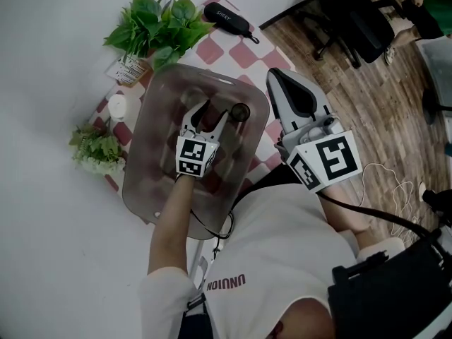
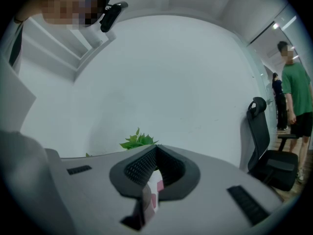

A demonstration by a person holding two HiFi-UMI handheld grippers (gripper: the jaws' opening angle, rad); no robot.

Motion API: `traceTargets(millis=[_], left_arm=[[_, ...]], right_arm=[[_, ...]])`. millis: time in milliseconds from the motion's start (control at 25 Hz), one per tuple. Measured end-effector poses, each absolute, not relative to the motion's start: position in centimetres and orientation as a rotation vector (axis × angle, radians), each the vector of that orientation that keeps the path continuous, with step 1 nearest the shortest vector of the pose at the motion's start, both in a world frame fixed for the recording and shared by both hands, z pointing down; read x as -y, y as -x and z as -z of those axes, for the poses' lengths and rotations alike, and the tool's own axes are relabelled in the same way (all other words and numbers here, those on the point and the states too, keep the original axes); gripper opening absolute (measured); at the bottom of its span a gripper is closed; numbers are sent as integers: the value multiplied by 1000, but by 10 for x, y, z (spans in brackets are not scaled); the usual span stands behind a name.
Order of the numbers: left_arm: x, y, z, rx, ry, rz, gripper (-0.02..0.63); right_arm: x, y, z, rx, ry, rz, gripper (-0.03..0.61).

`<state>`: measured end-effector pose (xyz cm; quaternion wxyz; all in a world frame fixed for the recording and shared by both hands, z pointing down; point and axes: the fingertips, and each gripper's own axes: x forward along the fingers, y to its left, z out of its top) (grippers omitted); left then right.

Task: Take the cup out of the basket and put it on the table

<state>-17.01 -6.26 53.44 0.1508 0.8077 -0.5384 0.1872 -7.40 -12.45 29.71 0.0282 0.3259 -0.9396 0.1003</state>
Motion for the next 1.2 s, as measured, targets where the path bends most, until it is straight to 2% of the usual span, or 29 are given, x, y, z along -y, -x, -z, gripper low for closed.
traceTargets(millis=[1200], left_arm=[[50, 148, -561, 1263, -2438, -749, 192]], right_arm=[[127, 72, -301, 2874, -1027, -322, 18]])
